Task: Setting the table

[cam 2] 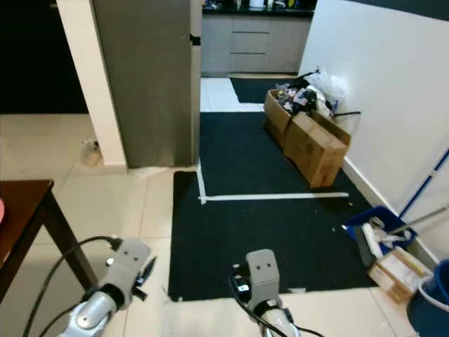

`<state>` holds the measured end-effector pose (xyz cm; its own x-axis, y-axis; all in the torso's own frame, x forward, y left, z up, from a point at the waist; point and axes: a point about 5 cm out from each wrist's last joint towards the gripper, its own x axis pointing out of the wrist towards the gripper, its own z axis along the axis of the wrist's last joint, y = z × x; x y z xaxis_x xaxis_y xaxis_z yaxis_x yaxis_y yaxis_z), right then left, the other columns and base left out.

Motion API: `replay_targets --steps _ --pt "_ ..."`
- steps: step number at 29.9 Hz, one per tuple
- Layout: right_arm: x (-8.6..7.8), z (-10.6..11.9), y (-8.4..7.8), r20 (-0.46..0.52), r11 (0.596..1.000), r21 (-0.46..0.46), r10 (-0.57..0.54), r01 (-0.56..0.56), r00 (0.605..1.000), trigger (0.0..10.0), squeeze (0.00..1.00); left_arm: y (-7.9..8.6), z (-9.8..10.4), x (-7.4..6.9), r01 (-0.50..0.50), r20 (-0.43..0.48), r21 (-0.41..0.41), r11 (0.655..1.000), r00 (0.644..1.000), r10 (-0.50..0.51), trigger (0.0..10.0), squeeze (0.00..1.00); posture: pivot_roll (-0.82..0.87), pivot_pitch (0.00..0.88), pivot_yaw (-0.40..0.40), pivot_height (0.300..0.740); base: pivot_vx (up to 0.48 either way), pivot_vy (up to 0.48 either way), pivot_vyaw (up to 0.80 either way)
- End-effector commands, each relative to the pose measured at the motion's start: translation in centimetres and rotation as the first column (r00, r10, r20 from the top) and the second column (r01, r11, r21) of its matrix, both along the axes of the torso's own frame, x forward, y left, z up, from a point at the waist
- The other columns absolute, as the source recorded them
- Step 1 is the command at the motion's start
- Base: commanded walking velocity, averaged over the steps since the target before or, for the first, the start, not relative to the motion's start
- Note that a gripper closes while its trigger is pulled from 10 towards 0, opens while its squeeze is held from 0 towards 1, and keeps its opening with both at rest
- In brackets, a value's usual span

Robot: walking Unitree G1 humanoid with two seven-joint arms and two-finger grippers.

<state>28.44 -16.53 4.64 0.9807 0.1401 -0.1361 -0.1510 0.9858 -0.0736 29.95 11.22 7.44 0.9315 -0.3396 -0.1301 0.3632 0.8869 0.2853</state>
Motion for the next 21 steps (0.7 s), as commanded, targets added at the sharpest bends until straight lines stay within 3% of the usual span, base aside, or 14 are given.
replay_targets --steps 1,8,13,14,16,21 --pt "0.0 0.0 0.4 0.003 1.000 0.017 0.001 -0.001 1.000 10.0 0.00 0.9 -0.7 -0.4 -0.019 -0.024 0.025 1.000 1.000 0.020 10.0 0.00 0.03 0.030 0.047 0.740 0.480 0.000 0.00" --pt "0.7 1.8 0.1 0.069 0.999 0.044 0.001 -0.004 0.998 10.0 0.00 1.1 -0.4 -0.2 -0.034 -0.022 0.008 0.999 0.999 0.034 10.0 0.00 0.03 0.035 0.049 0.740 0.437 0.000 0.00" --pt "1.2 3.2 0.4 0.121 0.996 0.082 0.024 -0.034 0.992 10.0 0.00 1.4 0.3 0.1 -0.073 -0.033 -0.052 0.996 0.997 0.071 10.0 0.00 0.03 0.038 0.047 0.740 0.050 0.000 0.00" --pt "1.3 3.5 0.4 0.132 0.995 0.093 0.027 -0.040 0.991 10.0 0.00 1.5 0.7 0.3 -0.110 -0.071 -0.139 0.984 0.992 0.101 10.0 0.00 0.03 0.039 0.047 0.740 0.000 0.000 0.00" --pt "1.3 3.7 0.5 0.139 0.994 0.096 0.031 -0.045 0.990 10.0 0.00 1.6 1.0 0.5 -0.147 -0.120 -0.231 0.962 0.985 0.122 10.0 0.00 0.04 0.041 0.046 0.740 0.000 0.000 0.00" --pt "1.2 3.9 0.7 0.141 0.992 0.111 0.045 -0.061 0.989 10.0 0.00 1.2 1.7 0.7 -0.150 -0.156 -0.313 0.938 0.982 0.105 10.0 0.00 0.03 0.046 0.047 0.740 0.000 0.000 0.00"
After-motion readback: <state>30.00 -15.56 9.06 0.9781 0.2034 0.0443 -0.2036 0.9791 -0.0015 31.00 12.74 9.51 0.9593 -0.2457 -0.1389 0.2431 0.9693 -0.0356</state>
